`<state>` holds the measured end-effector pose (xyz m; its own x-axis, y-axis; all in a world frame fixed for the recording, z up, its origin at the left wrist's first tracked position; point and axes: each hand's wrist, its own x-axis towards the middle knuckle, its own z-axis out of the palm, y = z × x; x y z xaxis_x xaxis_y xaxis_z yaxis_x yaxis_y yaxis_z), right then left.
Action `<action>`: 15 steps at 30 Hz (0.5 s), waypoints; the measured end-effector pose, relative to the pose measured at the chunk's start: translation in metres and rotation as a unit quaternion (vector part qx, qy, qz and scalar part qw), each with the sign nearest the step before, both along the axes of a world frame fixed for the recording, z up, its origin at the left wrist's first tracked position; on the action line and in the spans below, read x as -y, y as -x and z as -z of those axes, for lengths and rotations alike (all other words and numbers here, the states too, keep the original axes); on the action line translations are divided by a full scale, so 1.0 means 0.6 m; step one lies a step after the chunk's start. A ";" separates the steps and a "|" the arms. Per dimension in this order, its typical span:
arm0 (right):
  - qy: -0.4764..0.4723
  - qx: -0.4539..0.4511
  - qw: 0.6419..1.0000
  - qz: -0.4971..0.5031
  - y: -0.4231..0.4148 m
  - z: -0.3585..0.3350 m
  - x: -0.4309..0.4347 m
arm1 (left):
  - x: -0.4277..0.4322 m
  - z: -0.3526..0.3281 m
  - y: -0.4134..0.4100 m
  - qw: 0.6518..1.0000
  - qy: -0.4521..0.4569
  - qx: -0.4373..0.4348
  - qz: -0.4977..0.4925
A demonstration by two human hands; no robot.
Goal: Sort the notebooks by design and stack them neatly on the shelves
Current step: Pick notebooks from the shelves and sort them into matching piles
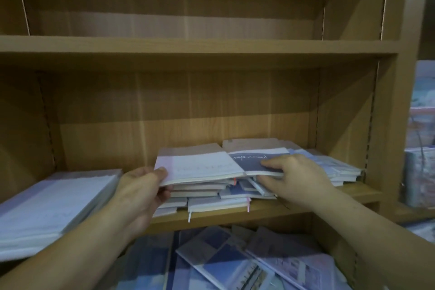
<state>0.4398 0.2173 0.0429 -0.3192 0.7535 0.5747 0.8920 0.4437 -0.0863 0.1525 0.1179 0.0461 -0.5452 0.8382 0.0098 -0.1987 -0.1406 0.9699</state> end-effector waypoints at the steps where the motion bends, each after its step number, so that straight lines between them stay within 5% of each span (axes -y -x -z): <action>1: -0.025 0.025 0.999 -0.003 0.001 0.001 0.004 | -0.001 -0.002 -0.002 1.000 -0.011 0.023 -0.002; 5: -0.046 0.030 0.997 -0.054 -0.008 0.021 0.020 | -0.004 -0.018 -0.021 0.996 -0.042 0.081 0.015; 7: -0.044 -0.043 0.993 -0.101 -0.023 0.037 0.032 | -0.005 -0.020 -0.043 0.997 -0.040 0.060 0.034; 11: 0.043 -0.379 0.918 -0.112 -0.057 0.026 0.066 | -0.023 -0.003 -0.093 0.991 0.005 -0.117 0.072; 13: 0.098 -0.415 0.904 -0.038 -0.070 0.003 0.068 | -0.034 0.004 -0.112 0.958 0.059 -0.268 0.080; 15: 0.255 -0.431 0.865 0.000 -0.074 -0.017 0.067 | -0.041 0.002 -0.127 0.938 0.086 -0.321 0.102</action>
